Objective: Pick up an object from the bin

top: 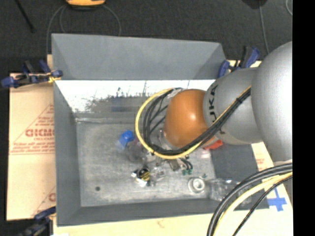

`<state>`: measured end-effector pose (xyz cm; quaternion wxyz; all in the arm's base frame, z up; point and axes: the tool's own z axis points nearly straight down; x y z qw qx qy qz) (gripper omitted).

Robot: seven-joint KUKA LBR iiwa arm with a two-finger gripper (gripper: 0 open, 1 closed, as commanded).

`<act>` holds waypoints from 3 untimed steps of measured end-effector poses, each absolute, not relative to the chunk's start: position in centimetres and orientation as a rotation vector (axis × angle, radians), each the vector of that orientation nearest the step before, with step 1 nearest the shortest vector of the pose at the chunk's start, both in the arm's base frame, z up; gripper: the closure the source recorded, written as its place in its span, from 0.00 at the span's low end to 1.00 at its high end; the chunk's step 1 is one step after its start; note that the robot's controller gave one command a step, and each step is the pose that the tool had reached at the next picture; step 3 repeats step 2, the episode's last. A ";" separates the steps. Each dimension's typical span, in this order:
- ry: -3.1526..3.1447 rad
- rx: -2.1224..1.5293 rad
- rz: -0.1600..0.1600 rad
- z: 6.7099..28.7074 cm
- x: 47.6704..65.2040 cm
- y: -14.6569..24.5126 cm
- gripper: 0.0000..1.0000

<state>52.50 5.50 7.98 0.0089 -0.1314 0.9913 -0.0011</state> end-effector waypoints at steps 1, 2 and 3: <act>2.988 -0.956 -0.004 17.6 49.3 4.4 1.00; 2.999 -0.907 -0.004 23.7 49.2 5.0 1.00; 2.999 -0.907 -0.004 23.7 49.2 5.0 1.00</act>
Offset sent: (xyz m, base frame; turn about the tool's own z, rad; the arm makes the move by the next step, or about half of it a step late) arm -0.0334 -0.0095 0.0954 -0.3583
